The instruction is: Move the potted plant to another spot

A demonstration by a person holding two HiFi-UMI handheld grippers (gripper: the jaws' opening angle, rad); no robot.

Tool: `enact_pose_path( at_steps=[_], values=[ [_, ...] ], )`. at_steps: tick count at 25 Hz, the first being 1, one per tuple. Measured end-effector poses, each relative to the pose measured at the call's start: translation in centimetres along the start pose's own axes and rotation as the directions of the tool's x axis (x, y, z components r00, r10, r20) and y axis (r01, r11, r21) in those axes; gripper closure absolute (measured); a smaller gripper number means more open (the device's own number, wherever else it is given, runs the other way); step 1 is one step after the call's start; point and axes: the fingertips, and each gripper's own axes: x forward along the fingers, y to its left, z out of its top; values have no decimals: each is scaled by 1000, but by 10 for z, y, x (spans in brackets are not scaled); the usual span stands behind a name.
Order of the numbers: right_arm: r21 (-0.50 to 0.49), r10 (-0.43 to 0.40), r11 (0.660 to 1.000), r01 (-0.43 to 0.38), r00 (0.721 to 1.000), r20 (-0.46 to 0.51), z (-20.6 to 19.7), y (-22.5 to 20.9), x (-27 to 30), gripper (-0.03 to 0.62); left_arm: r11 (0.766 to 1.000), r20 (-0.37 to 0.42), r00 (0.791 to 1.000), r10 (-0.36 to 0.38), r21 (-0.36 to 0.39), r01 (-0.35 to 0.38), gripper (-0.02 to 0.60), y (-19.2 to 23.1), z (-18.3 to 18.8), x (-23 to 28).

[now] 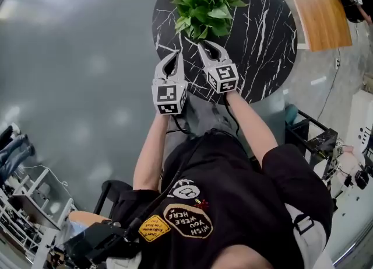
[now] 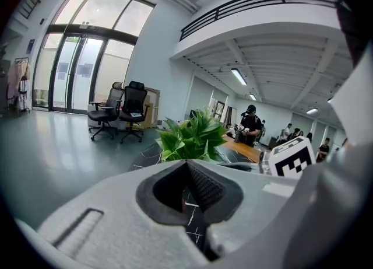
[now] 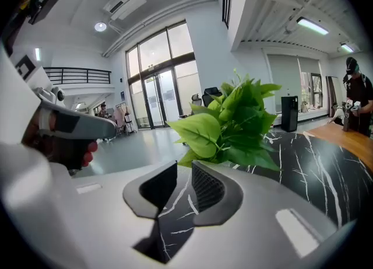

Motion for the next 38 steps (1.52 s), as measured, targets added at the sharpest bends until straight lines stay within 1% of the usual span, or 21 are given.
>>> enact_pose_path(
  at_steps=[3,4,7,10,12,15,19,22,24,27,33,38],
  values=[
    [-23,0,1000,-1,999,-32,-25,-13,23,399,1000,-4,1000,6,-9,-6,577,9,-9,10],
    [-28,-13,1000,12,999,-44,-35,-19,31,370,1000,-6,1000,8,-14,-8,577,11,-12,12],
    [-40,-62,997,59,996,-57,-59,-38,56,324,999,-6,1000,11,-31,-12,577,15,-20,16],
    [-49,-82,996,79,996,-45,-70,-49,84,263,999,-7,1000,11,-50,-12,577,17,-28,17],
    [-52,-88,995,87,996,-32,-71,-53,99,220,998,-9,1000,12,-63,-12,577,17,-33,16],
    [-63,-96,994,95,995,-22,-64,-58,120,190,997,-11,1000,9,-81,-10,577,17,-37,15],
    [-71,-97,993,96,995,-4,-55,-64,145,115,995,-14,1000,9,-98,-10,577,17,-42,12],
    [-81,-112,990,113,994,8,-50,-71,156,105,994,-14,1000,9,-111,-10,577,15,-44,12],
    [-84,-123,989,124,992,15,-47,-74,157,138,993,-17,1000,4,-116,-6,577,13,-45,11],
    [-82,-120,989,121,993,21,-46,-74,158,141,993,-20,1000,-2,-120,0,577,11,-46,11],
    [-76,-123,989,124,992,26,-46,-80,154,143,994,-18,1000,-16,-111,13,577,3,-46,15],
    [-67,-152,986,154,988,21,-45,-97,145,143,994,-24,999,-34,-103,31,577,-6,-46,20]
  ],
)
